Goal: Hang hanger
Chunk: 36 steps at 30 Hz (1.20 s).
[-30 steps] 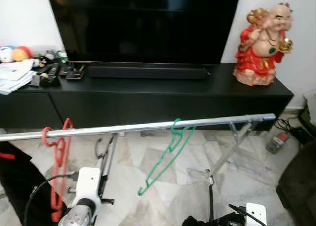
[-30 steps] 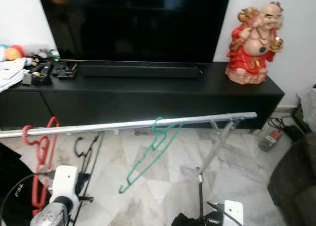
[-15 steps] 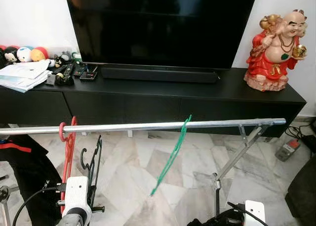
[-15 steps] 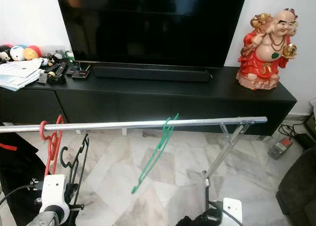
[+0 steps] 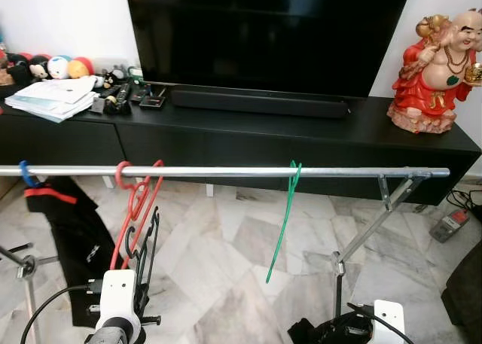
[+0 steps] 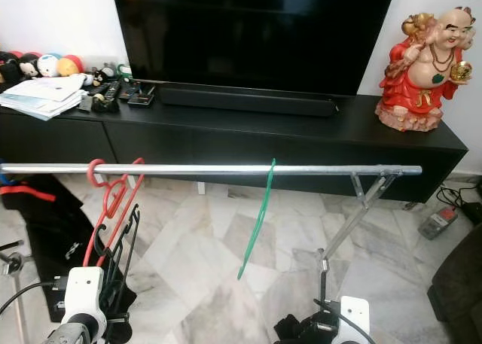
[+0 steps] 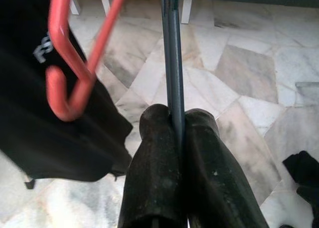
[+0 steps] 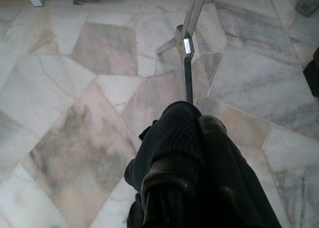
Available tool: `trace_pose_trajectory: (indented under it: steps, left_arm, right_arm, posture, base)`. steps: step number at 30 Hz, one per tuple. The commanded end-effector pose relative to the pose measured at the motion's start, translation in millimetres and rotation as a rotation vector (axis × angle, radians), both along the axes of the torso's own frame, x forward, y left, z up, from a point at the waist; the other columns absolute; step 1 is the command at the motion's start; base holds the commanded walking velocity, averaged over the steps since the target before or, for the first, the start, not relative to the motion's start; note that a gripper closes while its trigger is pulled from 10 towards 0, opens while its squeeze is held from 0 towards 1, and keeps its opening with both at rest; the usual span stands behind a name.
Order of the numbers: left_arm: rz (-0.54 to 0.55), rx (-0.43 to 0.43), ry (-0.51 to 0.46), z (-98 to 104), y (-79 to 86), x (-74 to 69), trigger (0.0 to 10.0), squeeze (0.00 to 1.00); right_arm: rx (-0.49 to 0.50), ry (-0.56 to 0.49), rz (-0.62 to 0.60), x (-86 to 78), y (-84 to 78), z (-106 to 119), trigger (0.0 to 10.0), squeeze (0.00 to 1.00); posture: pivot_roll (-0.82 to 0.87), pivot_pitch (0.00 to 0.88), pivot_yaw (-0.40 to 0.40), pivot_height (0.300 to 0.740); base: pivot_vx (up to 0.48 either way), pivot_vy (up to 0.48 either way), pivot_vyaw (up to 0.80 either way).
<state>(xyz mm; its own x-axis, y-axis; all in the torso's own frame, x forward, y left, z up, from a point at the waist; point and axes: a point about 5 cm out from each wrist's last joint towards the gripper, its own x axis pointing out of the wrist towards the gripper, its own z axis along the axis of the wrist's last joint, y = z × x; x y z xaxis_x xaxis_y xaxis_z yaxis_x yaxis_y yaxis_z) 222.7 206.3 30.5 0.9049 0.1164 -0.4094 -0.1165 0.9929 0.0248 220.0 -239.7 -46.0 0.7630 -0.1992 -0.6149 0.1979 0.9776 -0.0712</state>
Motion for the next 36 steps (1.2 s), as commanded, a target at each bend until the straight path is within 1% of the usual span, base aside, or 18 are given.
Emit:
trace_pose_trajectory:
  steps: [1,18,24,26,36]
  left_arm:
    - [-0.021,0.008,-0.004,-0.1,-1.8,-1.0,10.0,0.0]
    - [-0.052,0.019,-0.006,-0.1,-4.1,-1.1,10.0,0.0]
    - [-0.05,0.018,-0.012,0.8,-4.2,-0.4,10.0,0.0]
    - [-0.032,0.009,-0.008,0.6,-3.2,-0.3,10.0,0.0]
    - [-0.025,0.006,-0.013,1.3,-3.0,1.7,10.0,0.0]
  right_arm:
    - [-0.013,-0.009,-0.007,-0.9,-3.5,0.9,10.0,0.0]
    - [-0.022,-0.015,-0.012,0.9,-6.0,2.7,10.0,0.0]
    - [-0.019,-0.016,-0.012,1.4,-5.3,2.8,10.0,0.0]
    - [-0.018,-0.016,-0.013,1.4,-5.1,2.8,10.0,0.0]
    - [-0.018,-0.028,-0.015,4.4,-6.2,5.0,10.0,0.0]
  posture:
    - [0.03,0.0,0.018,0.74]
    - [0.03,0.0,0.014,0.74]
    - [0.04,0.0,0.013,0.74]
    - [0.04,0.0,0.009,0.74]
    - [0.04,0.0,0.006,0.74]
  base:
    - [-0.289,0.0,0.0]
    - [-0.288,0.0,0.0]
    - [0.0,0.0,0.0]
    - [0.0,0.0,0.0]
    - [0.0,0.472,0.0]
